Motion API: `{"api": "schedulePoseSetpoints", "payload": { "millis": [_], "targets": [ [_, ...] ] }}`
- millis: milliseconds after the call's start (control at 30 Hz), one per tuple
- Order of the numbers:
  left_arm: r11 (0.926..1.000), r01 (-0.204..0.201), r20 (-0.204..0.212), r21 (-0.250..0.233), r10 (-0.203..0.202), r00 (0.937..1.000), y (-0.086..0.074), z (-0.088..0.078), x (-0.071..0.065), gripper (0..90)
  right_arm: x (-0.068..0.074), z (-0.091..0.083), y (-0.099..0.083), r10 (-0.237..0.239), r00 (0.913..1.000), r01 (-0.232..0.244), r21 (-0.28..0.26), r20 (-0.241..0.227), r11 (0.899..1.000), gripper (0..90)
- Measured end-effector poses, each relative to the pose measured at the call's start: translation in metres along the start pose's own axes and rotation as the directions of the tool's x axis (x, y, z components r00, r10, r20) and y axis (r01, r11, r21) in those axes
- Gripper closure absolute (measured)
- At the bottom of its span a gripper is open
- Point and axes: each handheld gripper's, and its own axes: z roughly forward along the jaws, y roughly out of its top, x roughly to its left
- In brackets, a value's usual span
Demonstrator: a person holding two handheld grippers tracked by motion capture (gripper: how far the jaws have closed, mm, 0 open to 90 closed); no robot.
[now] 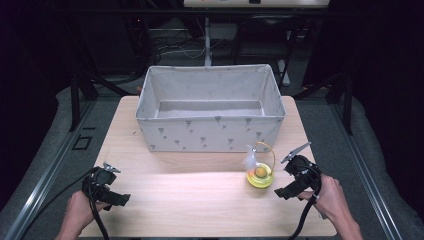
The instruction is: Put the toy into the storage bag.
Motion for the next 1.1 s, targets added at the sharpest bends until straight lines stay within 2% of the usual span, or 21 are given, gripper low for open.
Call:
{"api": "schedulePoseSetpoints", "payload": {
  "millis": [133,433,633,700,900,1100],
  "targets": [
    [1.0000,-0.001,0.003,0.000,0.001,1.0000,0.002,0.000,0.000,3.4,-0.002,-0.004,0.008,-0.016,0.9998,0.016,0.000,-0.015,1.000,2.4],
    [1.0000,0.000,0.005,0.001,0.000,1.0000,0.001,0.000,-0.002,3.4,-0.003,-0.016,0.029,-0.043,0.9985,0.042,-0.027,-0.033,0.999,0.0],
    [0.9999,-0.010,0.010,0.009,0.009,0.9999,0.002,0.002,-0.003,3.4,-0.002,-0.022,0.041,-0.069,0.9973,0.068,-0.031,-0.027,0.997,0.8],
    [0.9998,-0.013,0.014,0.014,0.012,0.9998,0.002,0.002,-0.003,3.7,0.000,-0.027,0.047,-0.094,0.9955,0.093,-0.048,-0.010,0.994,9.1],
    [0.9996,-0.018,0.016,0.020,0.018,0.9997,0.002,0.002,-0.004,4.1,0.000,-0.032,0.058,-0.103,0.9946,0.103,-0.037,0.005,0.994,15.7],
    [0.9990,-0.038,0.024,0.024,0.037,0.9990,0.002,0.003,-0.006,4.9,0.000,-0.034,0.069,-0.122,0.9925,0.122,-0.013,0.005,0.992,33.2]
  ]
}}
